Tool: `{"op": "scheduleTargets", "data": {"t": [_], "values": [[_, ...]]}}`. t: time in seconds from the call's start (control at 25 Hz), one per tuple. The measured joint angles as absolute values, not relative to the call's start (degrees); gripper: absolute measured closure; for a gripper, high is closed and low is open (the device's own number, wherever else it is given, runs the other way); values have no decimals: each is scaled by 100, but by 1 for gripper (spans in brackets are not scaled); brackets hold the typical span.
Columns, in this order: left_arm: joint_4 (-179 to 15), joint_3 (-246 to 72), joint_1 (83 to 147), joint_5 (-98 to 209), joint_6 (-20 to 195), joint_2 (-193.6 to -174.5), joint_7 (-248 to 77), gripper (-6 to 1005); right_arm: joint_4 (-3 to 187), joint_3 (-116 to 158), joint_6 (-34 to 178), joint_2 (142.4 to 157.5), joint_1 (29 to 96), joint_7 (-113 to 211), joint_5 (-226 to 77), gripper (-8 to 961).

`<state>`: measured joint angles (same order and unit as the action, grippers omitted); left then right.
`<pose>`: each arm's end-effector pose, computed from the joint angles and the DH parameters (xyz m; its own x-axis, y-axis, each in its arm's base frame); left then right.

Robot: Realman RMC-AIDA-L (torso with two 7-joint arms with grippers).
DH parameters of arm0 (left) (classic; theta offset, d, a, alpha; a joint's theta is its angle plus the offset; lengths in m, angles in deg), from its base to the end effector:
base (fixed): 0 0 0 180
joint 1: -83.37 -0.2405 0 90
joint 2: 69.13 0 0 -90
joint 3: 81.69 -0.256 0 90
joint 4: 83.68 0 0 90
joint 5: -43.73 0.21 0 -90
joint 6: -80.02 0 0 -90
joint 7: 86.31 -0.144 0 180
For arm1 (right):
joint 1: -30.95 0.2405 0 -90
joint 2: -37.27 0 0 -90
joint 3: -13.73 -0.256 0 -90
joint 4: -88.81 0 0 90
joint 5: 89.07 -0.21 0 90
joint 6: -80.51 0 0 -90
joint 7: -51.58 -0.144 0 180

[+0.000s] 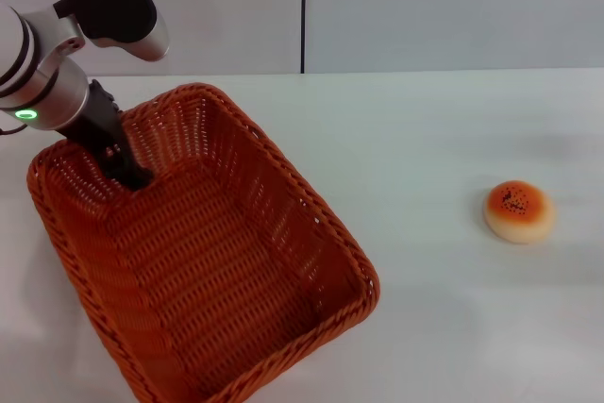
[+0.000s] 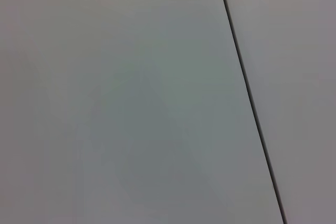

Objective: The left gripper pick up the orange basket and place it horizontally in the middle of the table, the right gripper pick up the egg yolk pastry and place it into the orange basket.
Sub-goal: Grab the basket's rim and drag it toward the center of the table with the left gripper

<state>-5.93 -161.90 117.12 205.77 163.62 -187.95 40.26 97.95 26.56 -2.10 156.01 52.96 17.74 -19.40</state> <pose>-0.2047 0.3734 0.0204 0.8026 0.3797 -0.4600 0.1206 -0.8586 -0.4982 0.3529 0.3039 0.0595 0.5419 0.2162 -0.8121 -0.8035 -0.1500 -0.5761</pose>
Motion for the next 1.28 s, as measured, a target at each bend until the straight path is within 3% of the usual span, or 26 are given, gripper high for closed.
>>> {"op": "scheduleTargets", "data": {"t": [0.32, 0.48, 0.72, 1.04, 1.28], "values": [[-403, -16338, 11739, 20864, 16446, -18796, 4073, 185, 9794, 2656, -202, 15601, 5302, 1774, -1947, 391], [-435, -16778, 11664, 20920, 16344, -18777, 4050, 367, 9790, 2656, -201, 15601, 5294, 1774, -1958, 391], [-464, -16796, 11694, 20921, 16344, -18771, 4030, 560, 9786, 2656, -201, 15601, 5289, 1761, -1964, 391], [-417, -16847, 11744, 20927, 16455, -18784, 4038, 604, 9823, 2656, -203, 15601, 5284, 1734, -1964, 392], [-743, -16183, 12190, 20937, 16746, -18772, 5107, 622, 10115, 2643, -175, 15587, 5295, 1693, -1964, 392]]}}
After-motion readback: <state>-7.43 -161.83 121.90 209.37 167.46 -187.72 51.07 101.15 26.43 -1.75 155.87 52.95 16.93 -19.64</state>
